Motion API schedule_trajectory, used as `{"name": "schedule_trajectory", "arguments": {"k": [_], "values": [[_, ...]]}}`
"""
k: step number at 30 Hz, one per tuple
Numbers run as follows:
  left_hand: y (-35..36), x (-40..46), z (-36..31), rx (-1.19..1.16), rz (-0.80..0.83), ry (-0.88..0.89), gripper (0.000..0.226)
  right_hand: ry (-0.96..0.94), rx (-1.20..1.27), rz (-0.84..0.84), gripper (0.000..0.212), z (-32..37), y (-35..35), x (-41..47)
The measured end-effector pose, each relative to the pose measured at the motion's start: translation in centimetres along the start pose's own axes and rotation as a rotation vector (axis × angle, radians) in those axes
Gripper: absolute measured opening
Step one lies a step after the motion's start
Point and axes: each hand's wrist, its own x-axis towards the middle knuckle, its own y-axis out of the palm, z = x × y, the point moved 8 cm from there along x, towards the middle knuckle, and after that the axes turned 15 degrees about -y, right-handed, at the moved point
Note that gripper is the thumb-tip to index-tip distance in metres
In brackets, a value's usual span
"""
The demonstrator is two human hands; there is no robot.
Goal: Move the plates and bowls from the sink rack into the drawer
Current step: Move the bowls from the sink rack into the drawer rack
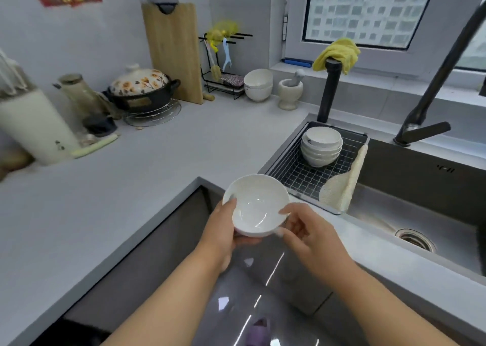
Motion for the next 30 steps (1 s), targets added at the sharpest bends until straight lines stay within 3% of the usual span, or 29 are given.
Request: {"name": "schedule_trajectory", "arguments": {"k": [4,7,11,13,23,30], "values": [[-5.4,-4.4,1.7,-0.073,-0.128,0.006,0.039,0.238,0.359,0.003,0.034,2.4,4.0,-0.1],[-9.6,-7.8,2.6,-0.135,-0.209,0.020,0.045,0.364,0.542,0.144,0.037,4.4,8.6,-0.4],[-15.4,-12.3,5.0,-0.228,-0.318,0.041,0.047,0.490,0.887,0.318,0.064,8.5,15.4,-2.0],[-18.5,-14.3,6.4,-0.245,-0.394,0.063,0.047,0.495,0.969,0.355,0.064,10.9,18.1,-2.6],[-33.3,-25.6,15.5,-0.340,-0.634,0.044,0.042,0.497,0.916,0.548,0.053,22.4,31.4,-9.4],[-46.4,-36.5,24.5,-0.068,-0.959,-0.079,0.048,0.518,0.819,0.729,0.025,29.7,41.7,-17.4]]}}
